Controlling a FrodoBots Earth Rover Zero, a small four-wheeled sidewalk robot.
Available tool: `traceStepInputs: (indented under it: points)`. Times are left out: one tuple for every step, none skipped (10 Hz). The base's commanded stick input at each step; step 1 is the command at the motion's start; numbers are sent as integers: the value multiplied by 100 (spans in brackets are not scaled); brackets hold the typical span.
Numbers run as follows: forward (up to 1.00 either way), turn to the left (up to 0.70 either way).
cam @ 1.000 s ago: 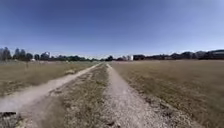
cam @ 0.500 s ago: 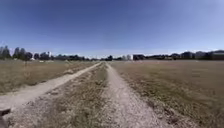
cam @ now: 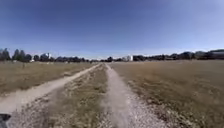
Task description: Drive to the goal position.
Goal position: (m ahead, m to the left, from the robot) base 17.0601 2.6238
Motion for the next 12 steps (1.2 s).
traceStepInputs:
  points:
    - [70, 0]
    - [70, 0]
    - [70, 0]
    - [70, 0]
    - [70, 0]
    - [70, 0]
    - [70, 0]
    - [70, 0]
    - [70, 0]
    - [70, 0]
    - [70, 0]
    - [70, 0]
